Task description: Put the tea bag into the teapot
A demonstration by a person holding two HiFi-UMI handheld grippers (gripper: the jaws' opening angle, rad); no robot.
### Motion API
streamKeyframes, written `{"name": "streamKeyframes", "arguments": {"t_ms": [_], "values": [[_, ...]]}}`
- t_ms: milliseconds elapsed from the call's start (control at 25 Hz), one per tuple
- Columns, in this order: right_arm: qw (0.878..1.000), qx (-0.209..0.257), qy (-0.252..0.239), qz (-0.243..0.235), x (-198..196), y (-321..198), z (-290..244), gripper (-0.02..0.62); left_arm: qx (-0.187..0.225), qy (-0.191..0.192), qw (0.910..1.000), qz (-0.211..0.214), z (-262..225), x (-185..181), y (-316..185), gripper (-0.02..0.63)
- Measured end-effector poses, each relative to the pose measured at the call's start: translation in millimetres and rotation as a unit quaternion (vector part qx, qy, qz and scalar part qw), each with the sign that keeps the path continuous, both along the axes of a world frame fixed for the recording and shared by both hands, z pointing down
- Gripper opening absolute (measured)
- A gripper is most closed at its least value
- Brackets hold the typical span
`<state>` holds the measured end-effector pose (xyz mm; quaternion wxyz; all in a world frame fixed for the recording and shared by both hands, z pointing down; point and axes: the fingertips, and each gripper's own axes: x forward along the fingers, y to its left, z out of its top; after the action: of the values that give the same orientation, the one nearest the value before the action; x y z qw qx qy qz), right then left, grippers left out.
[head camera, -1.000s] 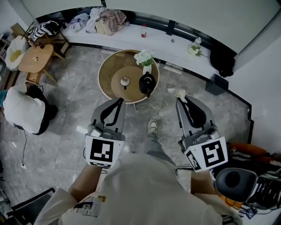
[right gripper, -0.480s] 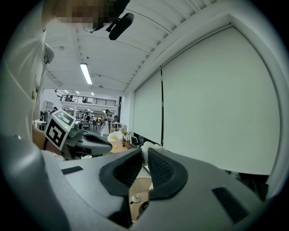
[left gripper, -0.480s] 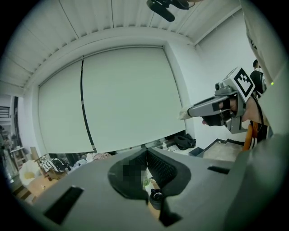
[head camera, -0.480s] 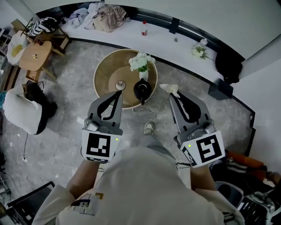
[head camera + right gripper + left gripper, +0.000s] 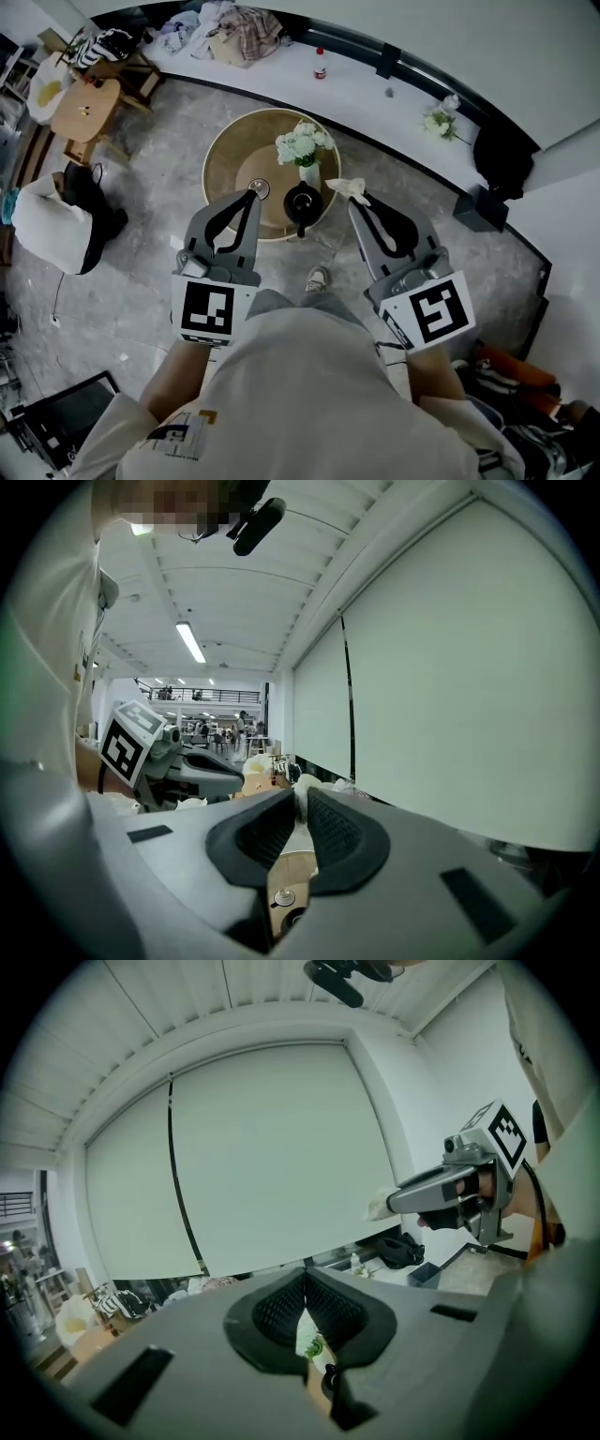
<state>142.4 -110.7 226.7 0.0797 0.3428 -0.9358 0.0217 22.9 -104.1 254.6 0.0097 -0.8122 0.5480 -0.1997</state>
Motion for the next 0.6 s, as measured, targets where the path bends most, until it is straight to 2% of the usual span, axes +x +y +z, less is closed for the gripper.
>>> {"name": "streamKeyframes", "arguments": {"t_ms": [240, 440, 600], "values": [[1.000, -0.014, -0.006, -0.017, -2, -18, 8, 0.040, -0.012, -0.011, 0.9999, -0.003, 6, 4, -9, 0.009], [0.999, -0.033, -0.010, -0.008, 0, -26, 15, 0.040, -0.026, -0.012, 0.9996, -0.001, 13, 6, -14, 0.009], [0.999, -0.038, 0.005, -0.008, -4, -31, 20, 0.040, -0.032, -0.007, 0.9994, 0.009, 17, 4, -22, 0.009]]}}
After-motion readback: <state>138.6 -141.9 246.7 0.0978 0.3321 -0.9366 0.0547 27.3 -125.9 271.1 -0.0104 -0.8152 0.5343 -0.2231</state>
